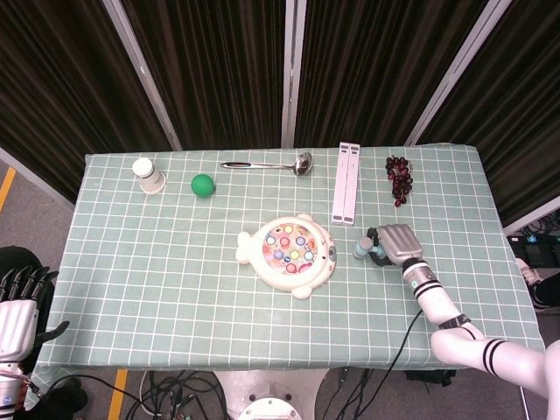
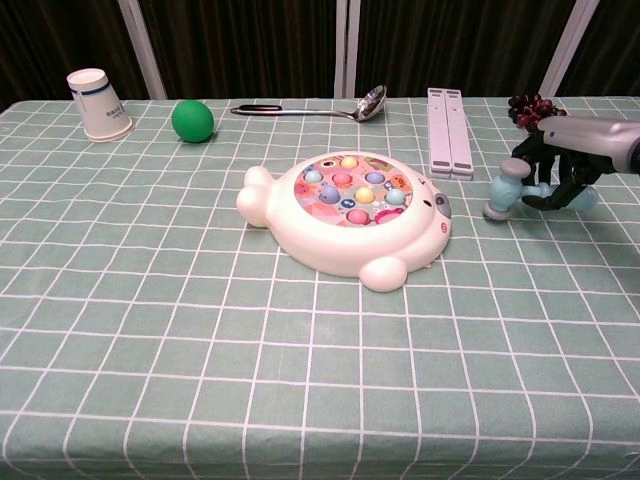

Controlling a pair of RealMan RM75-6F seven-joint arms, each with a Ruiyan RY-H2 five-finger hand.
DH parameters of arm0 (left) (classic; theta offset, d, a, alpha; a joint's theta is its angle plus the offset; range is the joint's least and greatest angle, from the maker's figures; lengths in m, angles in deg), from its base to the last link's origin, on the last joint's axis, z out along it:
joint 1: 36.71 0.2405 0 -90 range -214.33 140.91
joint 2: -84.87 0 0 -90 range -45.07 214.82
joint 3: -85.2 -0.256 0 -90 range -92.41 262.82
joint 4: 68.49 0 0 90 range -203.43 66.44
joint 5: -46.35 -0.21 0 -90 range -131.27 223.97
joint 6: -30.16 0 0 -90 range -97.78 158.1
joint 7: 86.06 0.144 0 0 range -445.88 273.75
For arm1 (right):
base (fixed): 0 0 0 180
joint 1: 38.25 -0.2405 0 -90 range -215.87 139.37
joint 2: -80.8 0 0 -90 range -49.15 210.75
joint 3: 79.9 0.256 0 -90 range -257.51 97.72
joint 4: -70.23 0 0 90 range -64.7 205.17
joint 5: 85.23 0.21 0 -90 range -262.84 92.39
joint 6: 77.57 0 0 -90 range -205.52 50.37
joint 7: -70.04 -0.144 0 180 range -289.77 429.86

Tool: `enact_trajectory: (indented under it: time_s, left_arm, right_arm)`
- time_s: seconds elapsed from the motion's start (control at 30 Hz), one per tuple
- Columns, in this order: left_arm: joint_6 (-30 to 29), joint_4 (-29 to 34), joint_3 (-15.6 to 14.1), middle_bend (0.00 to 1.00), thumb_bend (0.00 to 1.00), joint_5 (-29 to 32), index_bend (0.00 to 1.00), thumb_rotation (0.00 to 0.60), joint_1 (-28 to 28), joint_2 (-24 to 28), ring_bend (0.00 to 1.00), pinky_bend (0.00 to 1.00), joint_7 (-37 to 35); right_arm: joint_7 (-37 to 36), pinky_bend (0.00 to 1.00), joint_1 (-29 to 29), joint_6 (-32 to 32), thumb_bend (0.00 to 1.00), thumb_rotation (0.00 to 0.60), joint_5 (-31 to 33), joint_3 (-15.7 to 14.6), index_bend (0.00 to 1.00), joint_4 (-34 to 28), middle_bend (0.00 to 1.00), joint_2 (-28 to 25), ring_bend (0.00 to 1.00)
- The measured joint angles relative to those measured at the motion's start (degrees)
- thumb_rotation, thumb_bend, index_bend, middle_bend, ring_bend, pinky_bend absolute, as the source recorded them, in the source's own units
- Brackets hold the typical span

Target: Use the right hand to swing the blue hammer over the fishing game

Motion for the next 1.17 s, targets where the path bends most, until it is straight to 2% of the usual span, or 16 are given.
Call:
enact_trajectory:
  time_s: [0.03,0.17,0.4,0.53,0.67,0.9,1.17]
  left_arm:
    - [-0.02,0.0,0.0,0.14,0.0,0.02,0.19,0.6,0.02,-0.01,0.07,0.01,-0.02]
    - [0.03,-0.11,-0.01,0.14,0.0,0.07,0.19,0.6,0.02,-0.09,0.07,0.01,-0.06]
    - [-0.09,-0.31,0.03,0.14,0.0,-0.12,0.19,0.6,-0.06,-0.14,0.07,0.01,-0.24]
    - [-0.16,-0.3,0.08,0.14,0.0,-0.18,0.19,0.6,-0.1,-0.07,0.07,0.01,-0.32]
    - [-0.29,-0.22,0.24,0.14,0.0,-0.21,0.19,0.6,-0.17,0.06,0.07,0.01,-0.36]
    - [-0.99,-0.6,0.82,0.14,0.0,-0.28,0.19,0.6,-0.33,-0.21,0.07,0.01,-0.47]
    - [-3.17,-1.57,1.73,0.14,0.0,-1.35,0.19,0.6,-0.55,-1.53,0.07,0.01,0.43]
  right_arm:
    - [-1.27,0.41,0.51,-0.16,0.3,0.6,-0.98,0.02,0.29,0.72,0.36,0.55,0.27]
    - [-4.69,0.35,2.24,-0.12,0.29,0.6,-4.0,0.09,0.18,1.86,0.29,1.44,0.19]
    - [-7.94,0.31,4.9,1.87,0.29,0.6,-8.09,0.22,0.13,1.55,0.24,1.07,0.16]
    - [-8.7,0.25,6.23,3.41,0.29,0.6,-9.28,0.39,0.06,-0.3,0.19,-0.52,0.09]
    - [-9.51,0.23,8.14,7.05,0.29,0.6,-11.22,0.49,0.03,-3.43,0.16,-3.19,0.07]
    - [-10.07,0.21,14.78,20.16,0.29,0.6,-16.22,-0.14,0.02,-10.54,0.16,-9.62,0.06]
    - [-9.26,0.15,28.87,40.95,0.3,0.6,-23.27,-3.14,0.02,-17.31,0.11,-14.96,0.03]
